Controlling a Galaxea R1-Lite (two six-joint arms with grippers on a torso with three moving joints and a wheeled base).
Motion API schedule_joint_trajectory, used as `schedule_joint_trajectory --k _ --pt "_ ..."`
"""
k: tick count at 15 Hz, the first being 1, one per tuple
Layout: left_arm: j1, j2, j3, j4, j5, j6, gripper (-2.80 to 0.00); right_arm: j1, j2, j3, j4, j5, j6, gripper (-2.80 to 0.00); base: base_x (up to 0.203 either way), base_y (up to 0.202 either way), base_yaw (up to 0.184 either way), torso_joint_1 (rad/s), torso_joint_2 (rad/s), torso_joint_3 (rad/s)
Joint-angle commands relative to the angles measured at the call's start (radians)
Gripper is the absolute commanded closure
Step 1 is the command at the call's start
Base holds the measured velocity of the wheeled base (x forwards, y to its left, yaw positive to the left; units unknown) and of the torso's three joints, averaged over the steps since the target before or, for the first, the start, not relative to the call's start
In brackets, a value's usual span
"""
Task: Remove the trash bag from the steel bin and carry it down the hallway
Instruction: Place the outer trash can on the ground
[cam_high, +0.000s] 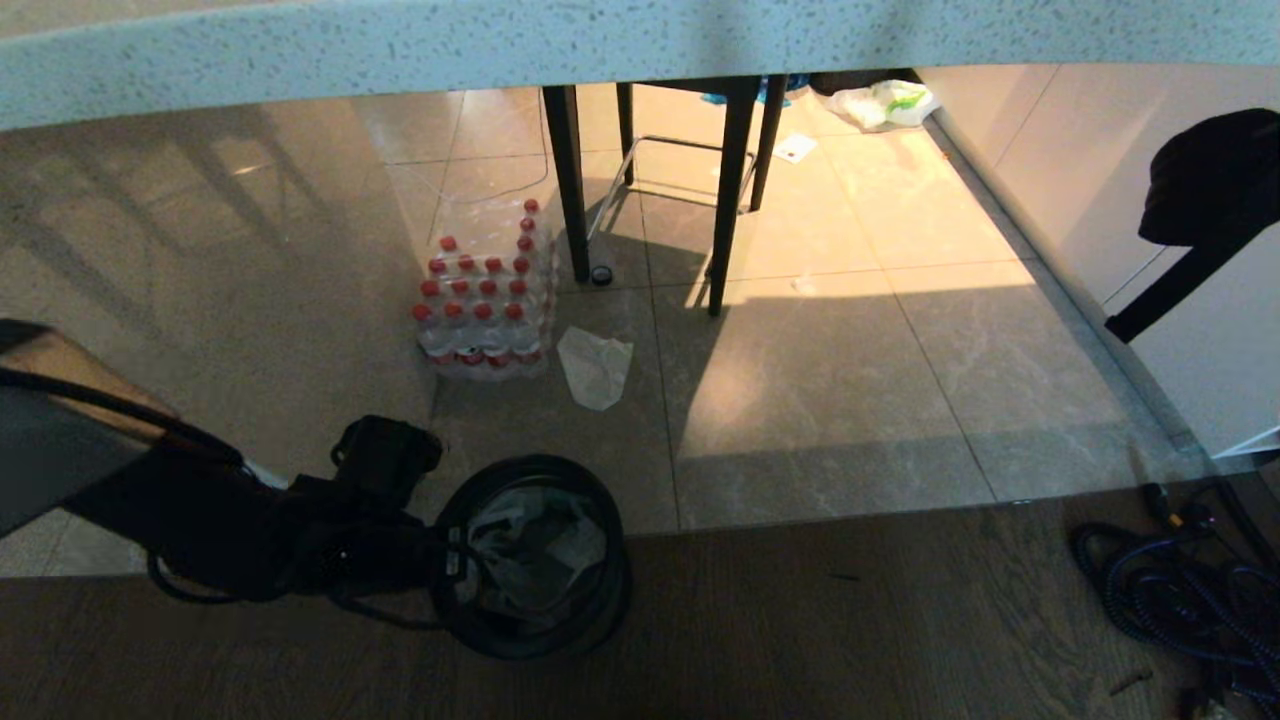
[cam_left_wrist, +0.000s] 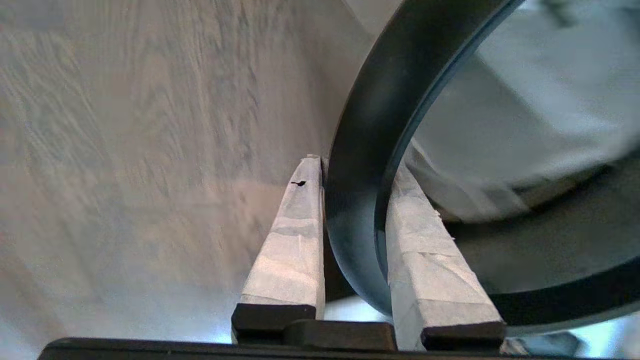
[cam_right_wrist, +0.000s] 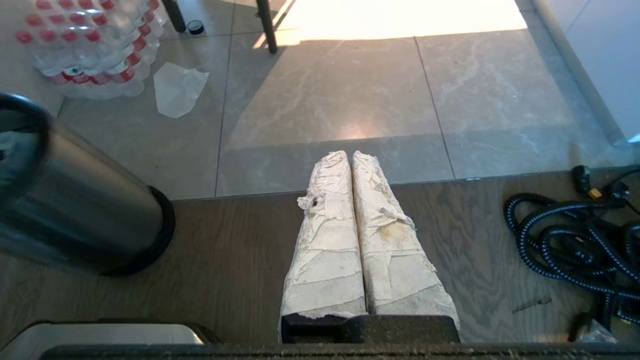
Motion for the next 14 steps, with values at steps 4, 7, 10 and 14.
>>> schedule_joint_trajectory --k 4,7,10,14 --pt "-0.01 -0.335 0.081 0.121 -0.042 -0.079 0.0 0.001 0.0 0.037 -0.001 0.0 -0.001 0.0 0.0 0.0 0.0 0.0 0.0 0.0" --pt "-0.01 -0.507 0.082 0.243 -0.047 -0.09 0.0 0.001 0.0 0.037 -0.002 0.0 0.0 0.0 0.0 0.0 0.0 0.0 0.0 0.0" --pt "-0.01 -0.694 0.001 0.439 -0.047 -0.092 0.0 0.001 0.0 0.037 -0.001 0.0 0.0 0.0 0.0 0.0 0.0 0.0 0.0 0.0" --pt "-0.003 -0.859 -0.101 0.655 -0.037 -0.095 0.0 0.001 0.0 0.037 -0.002 0.0 -0.001 0.0 0.0 0.0 0.0 0.0 0.0 0.0"
